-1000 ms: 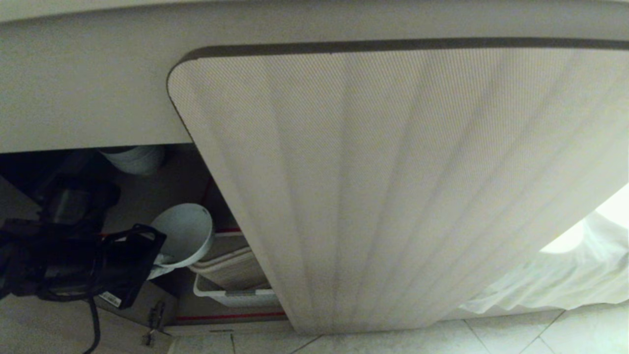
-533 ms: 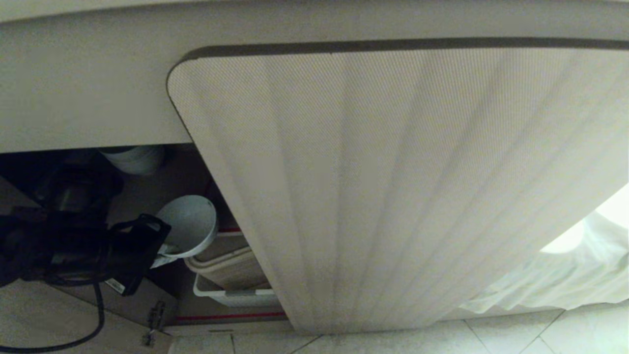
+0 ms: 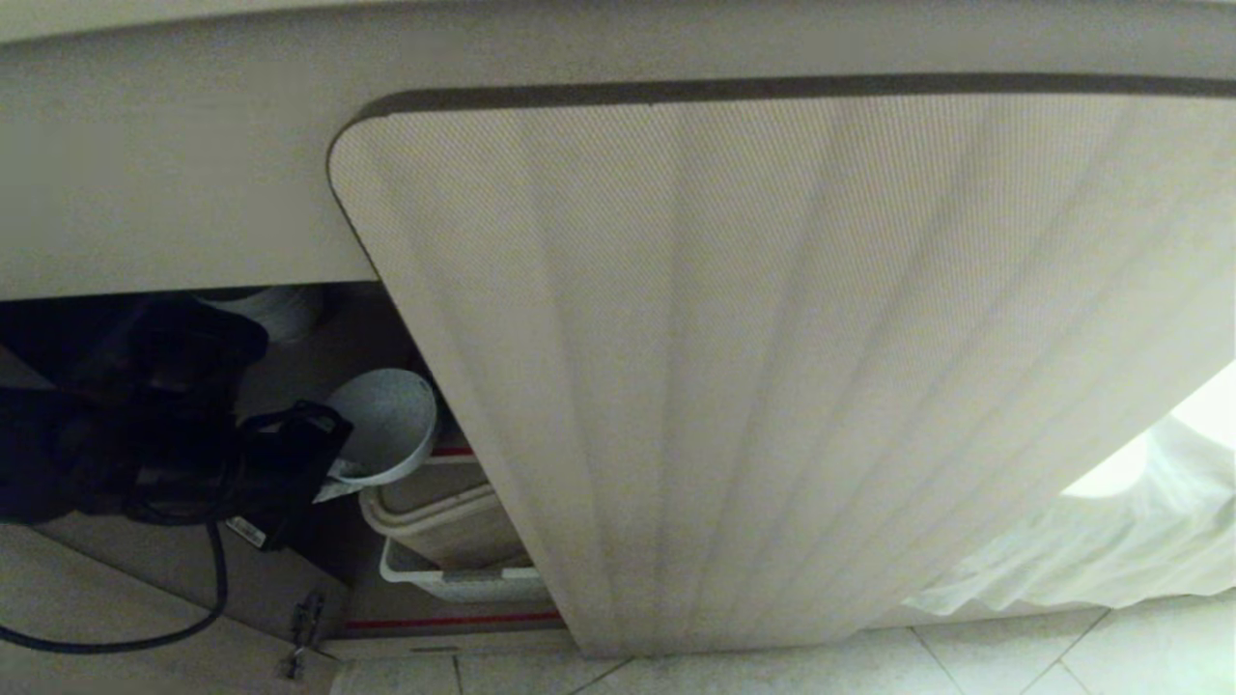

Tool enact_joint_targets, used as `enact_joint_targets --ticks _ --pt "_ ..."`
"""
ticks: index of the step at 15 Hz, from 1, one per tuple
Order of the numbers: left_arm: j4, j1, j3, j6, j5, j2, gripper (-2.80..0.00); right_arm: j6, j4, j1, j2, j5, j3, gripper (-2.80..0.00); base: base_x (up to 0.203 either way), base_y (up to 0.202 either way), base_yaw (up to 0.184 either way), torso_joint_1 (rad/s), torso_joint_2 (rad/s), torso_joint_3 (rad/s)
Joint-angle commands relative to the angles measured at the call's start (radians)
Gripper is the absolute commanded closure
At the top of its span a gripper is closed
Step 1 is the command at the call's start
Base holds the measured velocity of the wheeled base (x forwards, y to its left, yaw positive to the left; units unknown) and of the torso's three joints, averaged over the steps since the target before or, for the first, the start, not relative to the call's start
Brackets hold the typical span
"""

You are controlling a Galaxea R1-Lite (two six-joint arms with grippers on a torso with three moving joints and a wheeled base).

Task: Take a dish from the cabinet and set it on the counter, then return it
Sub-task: Put it back into the cabinet

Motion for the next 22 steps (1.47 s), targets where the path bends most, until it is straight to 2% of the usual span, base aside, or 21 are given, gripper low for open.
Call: enact_joint_targets --ticks 1,5,10,22 --pt "0.0 0.0 -0.024 -0.002 0.001 0.032 0.0 0.0 0.0 0.001 0.0 0.0 0.0 0.0 0.0 0.0 0.0 0.0 0.0 0.0" --pt "0.0 0.001 -0.077 0.052 0.0 0.064 0.0 0.0 0.0 0.001 0.0 0.0 0.0 0.0 0.0 0.0 0.0 0.0 0.0 0.0" --pt "0.034 0.003 -0.149 0.054 0.001 0.101 0.0 0.0 0.0 0.0 0.0 0.0 0.0 0.0 0.0 0.0 0.0 0.0 0.0 0.0" --pt "0.03 0.004 -0.211 0.029 0.012 0.135 0.0 0.0 0.0 0.0 0.0 0.0 0.0 0.0 0.0 0.0 0.0 0.0 0.0 0.0"
